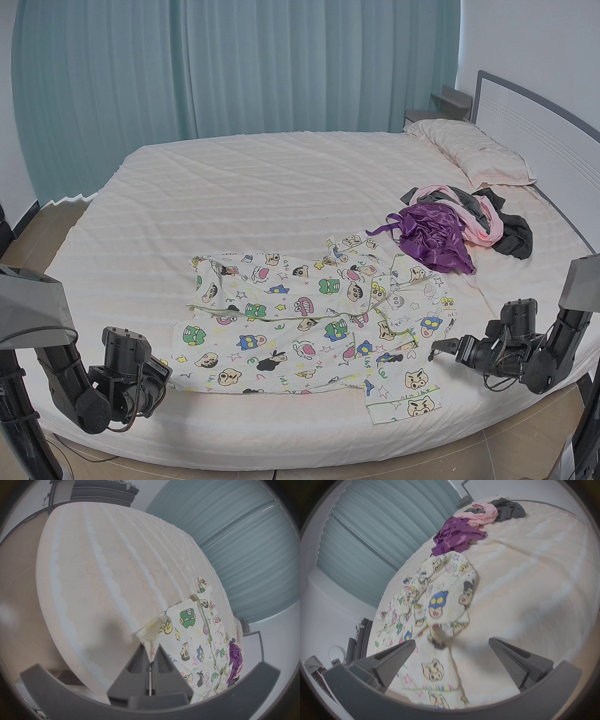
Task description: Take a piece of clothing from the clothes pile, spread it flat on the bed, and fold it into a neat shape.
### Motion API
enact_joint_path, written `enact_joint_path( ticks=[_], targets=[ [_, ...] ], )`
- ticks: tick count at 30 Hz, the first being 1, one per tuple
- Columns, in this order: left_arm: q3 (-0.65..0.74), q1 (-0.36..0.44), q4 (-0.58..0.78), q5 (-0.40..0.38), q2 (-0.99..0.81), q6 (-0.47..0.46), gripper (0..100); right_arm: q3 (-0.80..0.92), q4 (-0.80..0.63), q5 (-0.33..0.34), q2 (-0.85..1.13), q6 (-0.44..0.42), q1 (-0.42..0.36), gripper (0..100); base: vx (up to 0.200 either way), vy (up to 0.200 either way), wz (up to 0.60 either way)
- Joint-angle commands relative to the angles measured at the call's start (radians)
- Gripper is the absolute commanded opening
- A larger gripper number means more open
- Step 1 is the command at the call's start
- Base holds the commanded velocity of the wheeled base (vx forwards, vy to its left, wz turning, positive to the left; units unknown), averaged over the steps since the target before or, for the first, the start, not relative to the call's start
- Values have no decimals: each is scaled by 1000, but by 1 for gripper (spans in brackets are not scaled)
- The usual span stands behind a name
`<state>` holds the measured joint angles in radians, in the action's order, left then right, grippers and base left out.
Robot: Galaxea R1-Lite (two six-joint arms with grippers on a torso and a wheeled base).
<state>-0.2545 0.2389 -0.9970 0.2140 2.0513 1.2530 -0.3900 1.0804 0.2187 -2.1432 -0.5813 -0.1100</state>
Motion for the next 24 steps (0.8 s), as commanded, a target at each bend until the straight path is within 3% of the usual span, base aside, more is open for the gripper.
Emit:
enact_joint_path(
  ticks=[1, 13, 24],
  targets=[
    [1, 0, 0, 1, -2, 0, 0, 128, 12, 44, 91, 23, -4, 100, 0, 0, 0],
    [6, 3, 0, -1, -5, 0, 0, 174, 19, 53, 8, 28, -160, 100, 0, 0, 0],
    [6, 3, 0, -1, -5, 0, 0, 152, 19, 50, -21, 43, -172, 100, 0, 0, 0]
  ],
)
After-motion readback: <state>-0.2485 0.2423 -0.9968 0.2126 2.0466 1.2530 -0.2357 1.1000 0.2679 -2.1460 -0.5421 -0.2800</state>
